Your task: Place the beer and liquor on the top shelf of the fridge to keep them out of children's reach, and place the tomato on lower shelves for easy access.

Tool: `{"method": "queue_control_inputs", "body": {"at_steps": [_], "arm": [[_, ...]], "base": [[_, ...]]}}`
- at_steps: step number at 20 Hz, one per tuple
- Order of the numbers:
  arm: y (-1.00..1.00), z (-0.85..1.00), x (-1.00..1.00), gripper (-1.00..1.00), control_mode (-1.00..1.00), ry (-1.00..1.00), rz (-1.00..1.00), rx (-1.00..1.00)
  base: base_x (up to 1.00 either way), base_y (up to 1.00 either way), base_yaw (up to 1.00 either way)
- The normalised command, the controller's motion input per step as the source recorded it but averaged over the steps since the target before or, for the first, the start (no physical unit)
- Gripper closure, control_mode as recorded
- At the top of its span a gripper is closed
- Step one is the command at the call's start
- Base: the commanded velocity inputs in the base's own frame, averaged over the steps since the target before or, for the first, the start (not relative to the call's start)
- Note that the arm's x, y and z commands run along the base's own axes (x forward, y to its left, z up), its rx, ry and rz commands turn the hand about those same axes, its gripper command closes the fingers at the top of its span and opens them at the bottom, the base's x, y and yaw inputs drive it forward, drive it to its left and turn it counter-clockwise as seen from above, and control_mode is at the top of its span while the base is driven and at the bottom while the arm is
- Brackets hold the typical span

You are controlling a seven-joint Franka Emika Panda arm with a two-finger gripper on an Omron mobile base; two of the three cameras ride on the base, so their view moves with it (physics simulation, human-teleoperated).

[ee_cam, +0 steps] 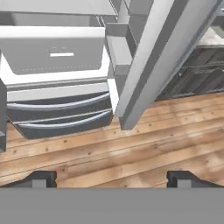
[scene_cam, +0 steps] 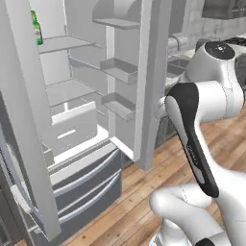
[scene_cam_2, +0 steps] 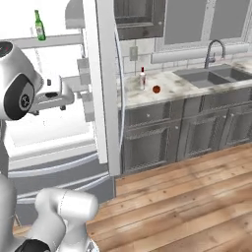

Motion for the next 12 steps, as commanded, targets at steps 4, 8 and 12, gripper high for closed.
{"method": "queue_control_inputs", "body": {"at_steps": [4, 8, 12], "arm": [[0.00, 0.00, 0.00, -1.00, 1.00, 0.00, 0.00, 0.00], [0.00, 0.00, 0.00, -1.00, 1.00, 0.00, 0.00, 0.00], [0.00, 0.00, 0.00, -1.00, 1.00, 0.00, 0.00, 0.00]], "base": [[-0.64, -1.00, -0.39], [-0.01, -0.92, -0.38], [0.25, -0.97, -0.28]]}}
